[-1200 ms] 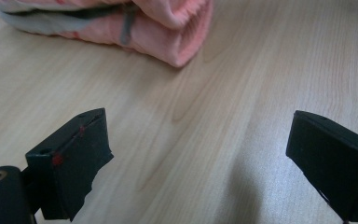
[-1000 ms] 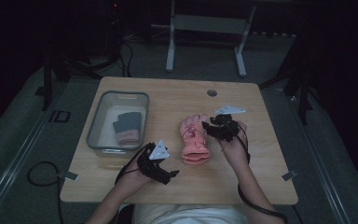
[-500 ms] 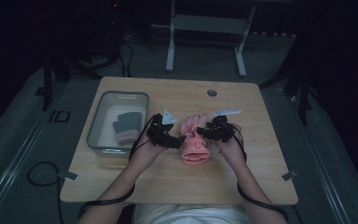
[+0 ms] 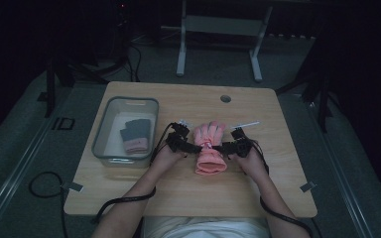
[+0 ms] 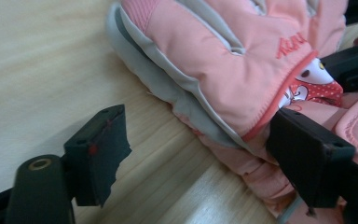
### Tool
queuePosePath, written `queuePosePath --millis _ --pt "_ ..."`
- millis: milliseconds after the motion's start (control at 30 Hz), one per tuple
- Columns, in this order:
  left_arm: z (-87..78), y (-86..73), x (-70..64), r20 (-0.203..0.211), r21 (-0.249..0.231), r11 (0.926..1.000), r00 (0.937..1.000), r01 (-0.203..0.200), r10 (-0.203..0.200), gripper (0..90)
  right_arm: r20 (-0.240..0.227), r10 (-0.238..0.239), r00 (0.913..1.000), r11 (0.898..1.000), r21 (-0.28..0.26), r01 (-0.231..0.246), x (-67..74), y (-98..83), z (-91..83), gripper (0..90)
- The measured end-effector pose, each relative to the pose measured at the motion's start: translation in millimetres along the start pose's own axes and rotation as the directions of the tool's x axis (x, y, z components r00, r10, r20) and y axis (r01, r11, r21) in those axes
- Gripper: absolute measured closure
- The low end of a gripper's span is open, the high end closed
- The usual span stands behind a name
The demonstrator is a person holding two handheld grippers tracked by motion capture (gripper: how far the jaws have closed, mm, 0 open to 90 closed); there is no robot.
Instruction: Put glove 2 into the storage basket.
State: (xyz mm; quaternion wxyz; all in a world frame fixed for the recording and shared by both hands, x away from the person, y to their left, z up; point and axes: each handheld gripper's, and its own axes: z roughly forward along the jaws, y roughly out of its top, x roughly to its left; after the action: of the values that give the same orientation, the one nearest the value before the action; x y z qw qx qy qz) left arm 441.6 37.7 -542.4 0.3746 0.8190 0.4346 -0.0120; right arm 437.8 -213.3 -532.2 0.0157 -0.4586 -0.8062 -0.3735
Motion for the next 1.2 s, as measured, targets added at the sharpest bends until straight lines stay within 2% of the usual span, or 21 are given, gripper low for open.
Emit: queuePosePath --millis 33,67,100,133,167,200,233,267,333,433,533,700,733,800,900,1000,1200 --pt "3.6 -1.4 4.1 0.028 0.001 0.9996 0.9992 0.030 -0.030 22.4 0.001 -0.004 1.0000 1.000 0.003 0.004 0.8 0.2 0.8 46.1" --pt "4.8 -2.9 6.6 0.053 -0.020 0.9992 0.9980 0.035 -0.034 24.6 -0.003 -0.003 1.0000 1.000 0.006 0.003 1.8 0.4 2.0 46.4" --pt "6.4 -2.5 6.9 0.084 -0.017 0.9991 0.9957 0.040 -0.038 31.0 -0.004 0.003 1.0000 1.000 0.005 -0.003 1.8 0.3 2.9 47.5" --pt "9.0 -2.3 7.0 0.134 -0.010 0.9982 0.9893 0.059 -0.058 41.8 -0.007 0.015 0.9999 1.000 0.001 -0.015 1.4 -0.1 3.7 48.7" --pt "10.9 -2.6 7.3 0.153 -0.013 0.9975 0.9860 0.069 -0.066 50.7 -0.004 0.014 0.9999 1.000 -0.004 -0.014 1.9 -1.0 3.9 49.9" --pt "10.6 -2.1 7.4 0.166 -0.019 0.9980 0.9845 0.060 -0.056 55.4 -0.003 0.021 0.9998 1.000 -0.010 -0.021 2.1 -1.8 3.7 51.0" --pt "8.9 -0.9 4.1 0.158 -0.024 0.9991 0.9870 0.035 -0.031 63.7 -0.002 0.032 0.9995 0.999 -0.019 -0.032 2.7 -2.4 3.2 54.0" --pt "7.8 -0.3 1.8 0.150 -0.028 0.9992 0.9885 0.027 -0.022 67.7 0.013 0.023 0.9997 0.999 -0.041 -0.022 6.9 -3.9 2.3 57.3" --pt "4.5 2.4 -2.2 0.134 -0.025 0.9997 0.9909 0.008 -0.005 72.2 0.030 0.014 0.9995 0.998 -0.059 -0.013 12.1 -4.9 0.4 61.0" --pt "-0.3 5.6 -5.5 0.132 -0.021 0.9998 0.9912 -0.002 0.004 75.5 0.069 -0.018 0.9975 0.997 -0.068 0.023 22.5 -3.1 -3.2 64.0" --pt "-6.9 7.6 -7.3 0.142 -0.030 0.9995 0.9898 -0.008 0.012 76.7 0.074 -0.036 0.9966 0.996 -0.083 0.042 28.7 -1.4 -8.8 64.5" --pt "-19.2 12.3 -13.1 0.125 -0.048 0.9985 0.9917 -0.024 0.030 76.9 0.067 -0.038 0.9970 0.992 -0.114 0.046 33.4 0.2 -14.7 64.7" --pt "-27.4 15.5 -16.6 0.111 -0.057 0.9975 0.9927 -0.042 0.048 76.9 0.055 -0.044 0.9975 0.990 -0.131 0.051 36.7 2.6 -19.2 64.8" --pt "-35.9 18.7 -19.0 0.107 -0.066 0.9968 0.9929 -0.045 0.052 77.0 0.051 -0.052 0.9974 0.988 -0.144 0.059 40.1 5.8 -23.5 64.7" --pt "-45.6 22.1 -22.5 0.088 -0.077 0.9954 0.9940 -0.058 0.065 77.0 0.050 -0.064 0.9967 0.985 -0.157 0.071 45.3 10.3 -28.2 64.7" --pt "-65.0 29.7 -28.9 0.031 -0.097 0.9924 0.9964 -0.076 0.079 76.9 0.043 -0.079 0.9960 0.980 -0.179 0.085 55.0 21.7 -35.7 64.8" --pt "-88.2 35.7 -29.6 -0.010 -0.110 0.9897 0.9958 -0.092 0.091 76.9 0.028 -0.117 0.9927 0.972 -0.200 0.121 68.5 38.9 -40.6 64.8"
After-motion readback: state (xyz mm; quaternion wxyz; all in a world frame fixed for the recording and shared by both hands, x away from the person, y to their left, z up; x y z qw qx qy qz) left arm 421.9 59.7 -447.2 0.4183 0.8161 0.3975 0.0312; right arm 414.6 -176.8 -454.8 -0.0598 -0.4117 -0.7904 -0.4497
